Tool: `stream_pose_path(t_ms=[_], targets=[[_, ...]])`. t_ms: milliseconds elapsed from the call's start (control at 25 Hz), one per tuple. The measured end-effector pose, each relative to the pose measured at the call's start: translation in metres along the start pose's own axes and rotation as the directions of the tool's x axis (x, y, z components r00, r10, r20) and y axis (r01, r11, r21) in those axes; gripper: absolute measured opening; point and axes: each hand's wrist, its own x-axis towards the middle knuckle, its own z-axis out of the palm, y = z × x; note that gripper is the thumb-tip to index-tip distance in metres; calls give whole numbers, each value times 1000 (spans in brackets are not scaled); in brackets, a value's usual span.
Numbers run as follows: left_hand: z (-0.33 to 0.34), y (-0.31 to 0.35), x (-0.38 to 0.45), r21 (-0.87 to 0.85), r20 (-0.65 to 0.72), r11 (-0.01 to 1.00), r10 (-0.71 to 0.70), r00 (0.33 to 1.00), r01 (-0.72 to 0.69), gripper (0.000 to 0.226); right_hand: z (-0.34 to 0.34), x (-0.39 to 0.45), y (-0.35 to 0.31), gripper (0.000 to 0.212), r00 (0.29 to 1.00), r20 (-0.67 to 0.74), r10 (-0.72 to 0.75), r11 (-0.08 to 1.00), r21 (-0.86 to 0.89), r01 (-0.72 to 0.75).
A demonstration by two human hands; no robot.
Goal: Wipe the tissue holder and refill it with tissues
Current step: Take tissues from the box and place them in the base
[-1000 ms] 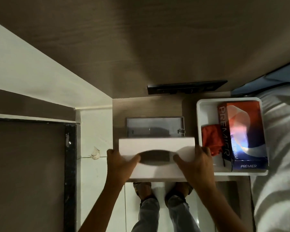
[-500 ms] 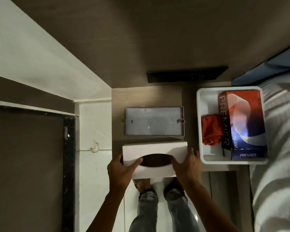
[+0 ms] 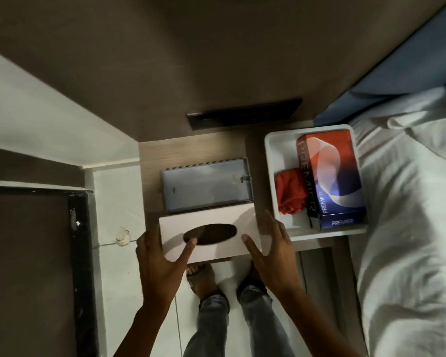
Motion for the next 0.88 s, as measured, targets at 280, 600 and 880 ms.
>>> stream_pose_path(t_ms=[280, 600, 880], targets=[[82, 161, -48, -96, 286, 677, 721, 632, -729, 36, -122, -48, 77, 64, 976, -218, 15, 975, -214, -62], [192, 251, -34, 196, 737, 23, 655, 163, -980, 84, -154, -23, 106, 68, 963, -259, 78, 993, -65, -98], [209, 247, -40, 152, 668, 33, 733, 127, -988, 78, -150, -17, 123, 64, 958, -266, 107, 994, 23, -105]])
